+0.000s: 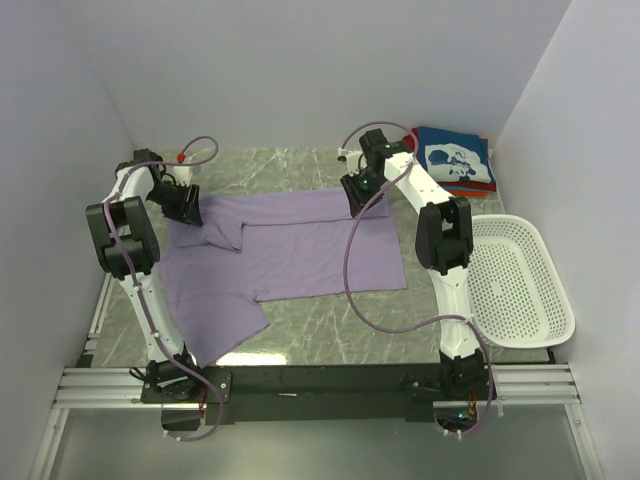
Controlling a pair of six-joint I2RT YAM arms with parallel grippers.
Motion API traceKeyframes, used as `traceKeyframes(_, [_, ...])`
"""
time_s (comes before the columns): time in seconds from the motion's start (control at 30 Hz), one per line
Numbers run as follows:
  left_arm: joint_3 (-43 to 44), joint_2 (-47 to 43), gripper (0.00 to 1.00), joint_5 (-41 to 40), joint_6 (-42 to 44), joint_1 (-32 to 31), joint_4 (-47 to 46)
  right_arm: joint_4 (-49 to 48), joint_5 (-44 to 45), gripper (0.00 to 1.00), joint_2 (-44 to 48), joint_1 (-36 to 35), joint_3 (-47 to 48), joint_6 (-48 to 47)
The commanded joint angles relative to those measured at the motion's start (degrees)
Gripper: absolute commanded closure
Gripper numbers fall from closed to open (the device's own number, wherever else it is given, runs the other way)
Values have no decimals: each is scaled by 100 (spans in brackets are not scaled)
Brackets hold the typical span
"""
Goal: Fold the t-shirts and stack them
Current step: Fold the tshirt
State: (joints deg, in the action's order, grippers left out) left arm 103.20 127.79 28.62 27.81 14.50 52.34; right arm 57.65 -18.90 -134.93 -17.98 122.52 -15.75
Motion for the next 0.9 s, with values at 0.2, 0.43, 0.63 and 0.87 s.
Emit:
traceKeyframes(0.2, [105, -122, 71, 389, 179, -35, 48, 10, 105, 56, 266, 5, -9, -77])
traceKeyframes(0.43, [-633, -1096, 99, 794, 698, 35, 198, -8, 149, 56, 283, 49, -97, -113])
traceKeyframes(0.63, [-1310, -1668, 99, 619, 1849, 105, 918, -25, 176, 57, 354, 75, -211, -157])
traceKeyframes(0.87, [-1961, -1898, 95, -84, 2790, 395, 1217, 27, 281, 57, 424, 110, -369, -280])
